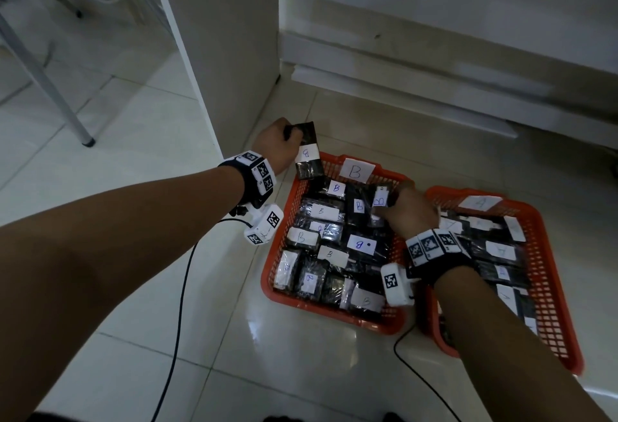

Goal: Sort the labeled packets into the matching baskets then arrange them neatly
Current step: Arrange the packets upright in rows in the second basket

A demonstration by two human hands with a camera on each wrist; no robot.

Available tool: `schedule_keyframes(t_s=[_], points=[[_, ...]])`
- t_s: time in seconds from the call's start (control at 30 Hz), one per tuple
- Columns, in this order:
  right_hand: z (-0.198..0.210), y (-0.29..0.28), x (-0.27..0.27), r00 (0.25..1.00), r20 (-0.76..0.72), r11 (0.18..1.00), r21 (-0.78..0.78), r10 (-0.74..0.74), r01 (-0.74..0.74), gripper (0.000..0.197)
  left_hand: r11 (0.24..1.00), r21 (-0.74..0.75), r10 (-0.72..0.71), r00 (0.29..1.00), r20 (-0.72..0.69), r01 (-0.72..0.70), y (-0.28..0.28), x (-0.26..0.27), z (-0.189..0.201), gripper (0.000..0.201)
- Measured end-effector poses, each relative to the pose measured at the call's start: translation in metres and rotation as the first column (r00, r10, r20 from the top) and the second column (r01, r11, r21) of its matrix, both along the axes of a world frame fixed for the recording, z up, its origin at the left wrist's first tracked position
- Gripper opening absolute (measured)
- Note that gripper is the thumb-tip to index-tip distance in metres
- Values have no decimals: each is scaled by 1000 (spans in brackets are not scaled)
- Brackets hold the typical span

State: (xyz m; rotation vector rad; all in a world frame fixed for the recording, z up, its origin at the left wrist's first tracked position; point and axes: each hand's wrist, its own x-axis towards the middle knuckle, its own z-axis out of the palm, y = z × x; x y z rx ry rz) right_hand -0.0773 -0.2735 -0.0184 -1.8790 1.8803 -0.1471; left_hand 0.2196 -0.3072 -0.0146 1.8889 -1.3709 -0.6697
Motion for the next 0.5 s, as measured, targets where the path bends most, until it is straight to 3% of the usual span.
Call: schedule_keyframes(t_s=[0.03, 0.1, 0.2, 0.33, 0.4, 0.5], points=[[1, 0, -1, 1000, 8, 1000, 29, 11, -12, 25, 1000, -3, -1, 1000, 4, 1, 0, -1, 0, 28], [3, -2, -7, 999, 49, 995, 101, 5, -10, 22, 1000, 1, -7, 1000, 15, 7, -1, -4, 1, 29], [6, -3, -19, 965, 253, 984, 177, -71, 26, 18, 1000, 7, -23, 999, 22, 23, -1, -11, 3, 28], [15, -4, -31, 943, 330, 990, 143, -43, -5, 20, 999, 7, -45, 999, 1, 45, -4, -21, 5, 22], [25, -3, -33, 942, 335, 983, 169, 11, -71, 18, 999, 8, -42, 999, 7, 42, -4, -22, 5, 21], [38, 4, -34, 938, 265, 928, 238, 223, -288, 18, 999, -2, -35, 999, 9, 35, -4, -21, 7, 22]])
